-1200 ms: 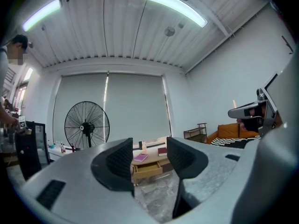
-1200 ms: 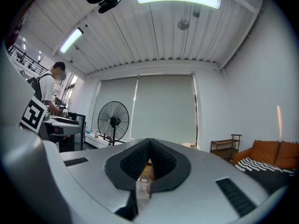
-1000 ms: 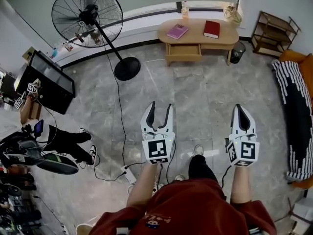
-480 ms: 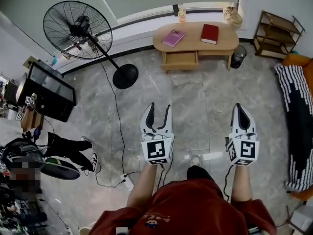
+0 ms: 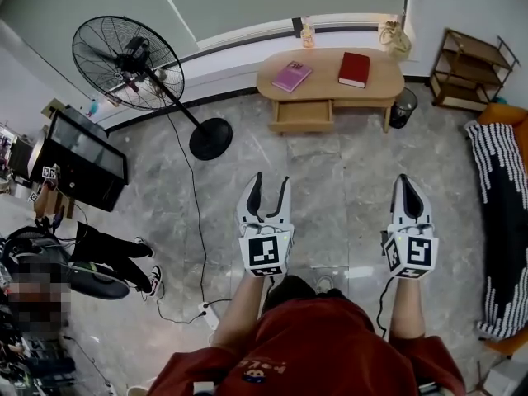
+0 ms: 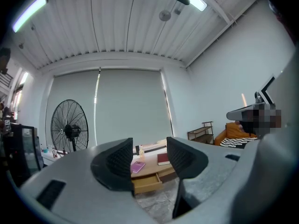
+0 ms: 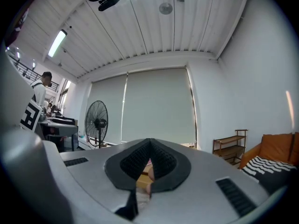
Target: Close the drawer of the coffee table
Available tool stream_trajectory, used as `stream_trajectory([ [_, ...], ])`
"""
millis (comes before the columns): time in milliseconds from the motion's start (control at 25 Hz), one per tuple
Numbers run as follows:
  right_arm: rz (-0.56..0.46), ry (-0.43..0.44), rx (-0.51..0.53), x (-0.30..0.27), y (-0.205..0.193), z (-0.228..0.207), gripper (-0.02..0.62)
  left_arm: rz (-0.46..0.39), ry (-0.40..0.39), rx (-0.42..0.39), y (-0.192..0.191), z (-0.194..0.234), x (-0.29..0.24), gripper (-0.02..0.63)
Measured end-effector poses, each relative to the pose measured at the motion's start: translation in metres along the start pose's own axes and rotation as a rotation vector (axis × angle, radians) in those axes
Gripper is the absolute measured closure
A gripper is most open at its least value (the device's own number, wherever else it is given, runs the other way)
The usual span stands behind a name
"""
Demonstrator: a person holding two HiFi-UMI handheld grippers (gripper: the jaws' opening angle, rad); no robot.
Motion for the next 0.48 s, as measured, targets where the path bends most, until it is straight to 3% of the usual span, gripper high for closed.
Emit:
stream_trajectory([
  [480, 0.002, 0.016, 0.064, -0.084, -0.010, -0.008, 0.598, -0.025, -0.001, 0.035, -0.024, 0.019, -0.081, 0.396],
])
Point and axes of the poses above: the fingertips, and each gripper's own axes: x backward along the fingers, z to its left, y out of its top, the point moved 4 cm from there along x, backward along the fingers, and after that the axes turned 6 degrees about y, right-handed, at the moved point
